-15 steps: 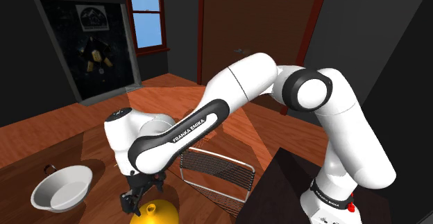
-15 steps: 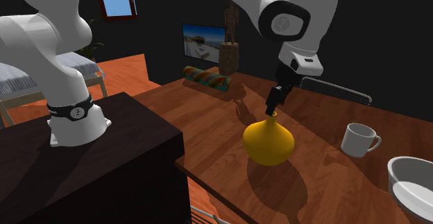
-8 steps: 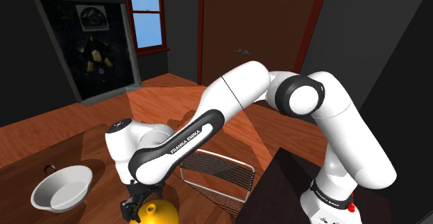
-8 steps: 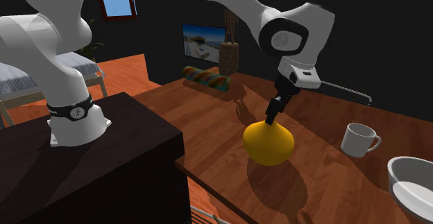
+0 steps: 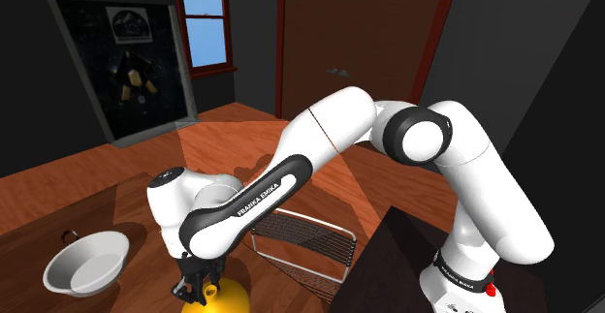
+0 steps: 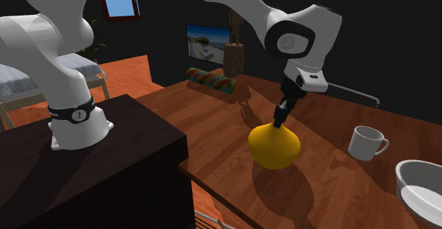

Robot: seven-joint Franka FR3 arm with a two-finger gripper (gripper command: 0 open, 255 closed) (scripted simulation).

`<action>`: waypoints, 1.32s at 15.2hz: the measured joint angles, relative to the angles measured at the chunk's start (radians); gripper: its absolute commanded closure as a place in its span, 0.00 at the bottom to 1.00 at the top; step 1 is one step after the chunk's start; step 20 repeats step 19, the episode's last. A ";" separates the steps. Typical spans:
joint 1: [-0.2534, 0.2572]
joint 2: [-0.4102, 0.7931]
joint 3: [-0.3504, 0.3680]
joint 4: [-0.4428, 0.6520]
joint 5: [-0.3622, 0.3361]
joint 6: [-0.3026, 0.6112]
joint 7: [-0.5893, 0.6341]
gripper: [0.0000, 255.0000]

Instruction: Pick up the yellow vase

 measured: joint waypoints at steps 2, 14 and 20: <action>0.000 0.001 0.000 0.002 0.000 -0.001 0.000 1.00; -0.011 -0.073 0.016 0.015 0.019 -0.088 -0.003 1.00; -0.013 -0.101 0.022 0.033 0.028 -0.134 -0.002 1.00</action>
